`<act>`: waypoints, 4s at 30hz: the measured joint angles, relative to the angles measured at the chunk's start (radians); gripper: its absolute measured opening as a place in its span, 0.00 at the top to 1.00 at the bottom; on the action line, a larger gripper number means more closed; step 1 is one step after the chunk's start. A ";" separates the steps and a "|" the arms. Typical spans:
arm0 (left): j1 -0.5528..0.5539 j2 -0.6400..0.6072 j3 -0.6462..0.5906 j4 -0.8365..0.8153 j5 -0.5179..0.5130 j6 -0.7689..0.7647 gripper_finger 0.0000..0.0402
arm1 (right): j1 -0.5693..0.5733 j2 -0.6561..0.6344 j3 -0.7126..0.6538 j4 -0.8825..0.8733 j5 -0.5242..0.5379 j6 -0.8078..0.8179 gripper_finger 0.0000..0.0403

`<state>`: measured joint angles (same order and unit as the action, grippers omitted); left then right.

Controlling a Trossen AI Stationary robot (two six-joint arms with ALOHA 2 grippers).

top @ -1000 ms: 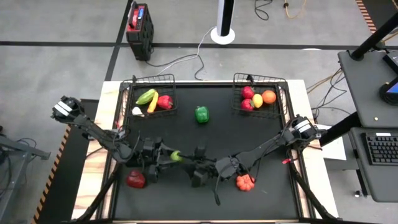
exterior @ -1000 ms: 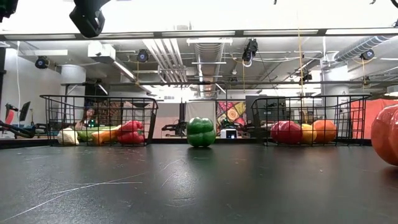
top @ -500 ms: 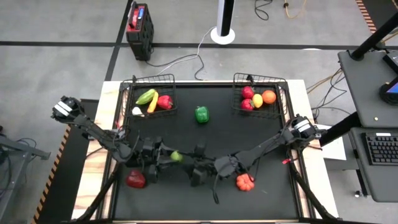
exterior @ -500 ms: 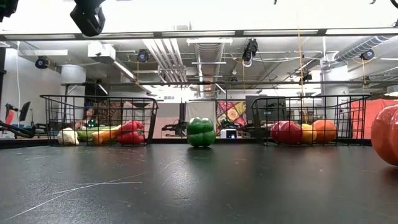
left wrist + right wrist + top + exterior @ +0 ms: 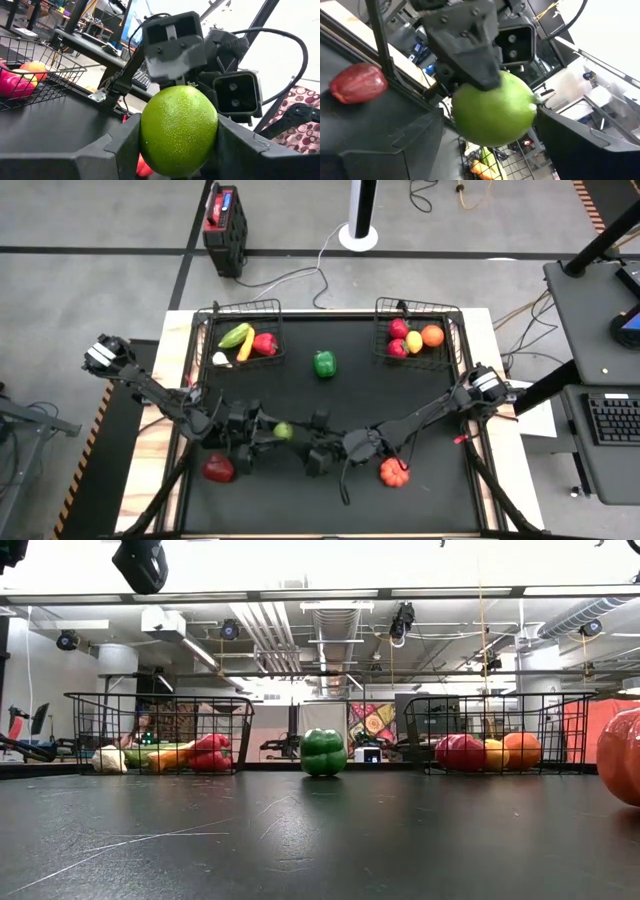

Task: Sort produce into baskets
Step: Put the lime into the right wire basket, then put the apple into the right wire basket

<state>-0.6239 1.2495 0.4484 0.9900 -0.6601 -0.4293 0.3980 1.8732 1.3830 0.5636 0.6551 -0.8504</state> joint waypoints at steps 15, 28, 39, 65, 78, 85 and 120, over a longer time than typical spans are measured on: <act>0.002 -0.001 0.000 -0.015 -0.003 0.010 0.44 | -0.008 0.000 0.004 -0.004 -0.002 -0.002 0.45; 0.003 -0.048 0.000 -0.089 -0.019 0.101 0.37 | -0.005 -0.020 0.005 -0.018 0.134 0.026 0.45; 0.001 -0.104 0.000 -0.311 -0.006 0.132 0.27 | -0.078 -0.093 0.005 -0.032 0.586 0.027 0.46; 0.002 -0.106 0.010 -0.329 -0.010 0.121 0.27 | -0.758 -0.619 -0.001 -1.831 -0.130 1.548 0.46; 0.002 -0.106 0.034 -0.329 -0.011 0.131 0.27 | -0.918 -0.548 -0.093 -1.817 -0.195 1.537 0.46; 0.004 -0.106 0.045 -0.340 -0.011 0.132 0.27 | -0.925 -0.416 -0.093 -1.619 -0.223 1.403 0.44; -0.024 0.001 0.570 -1.738 0.337 -0.371 0.27 | -0.671 -0.526 -0.082 -1.455 -0.237 1.356 0.22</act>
<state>-0.6480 1.2504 1.0186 -0.7485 -0.3231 -0.8004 -0.2734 1.3477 1.3006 -0.8917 0.4180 0.5056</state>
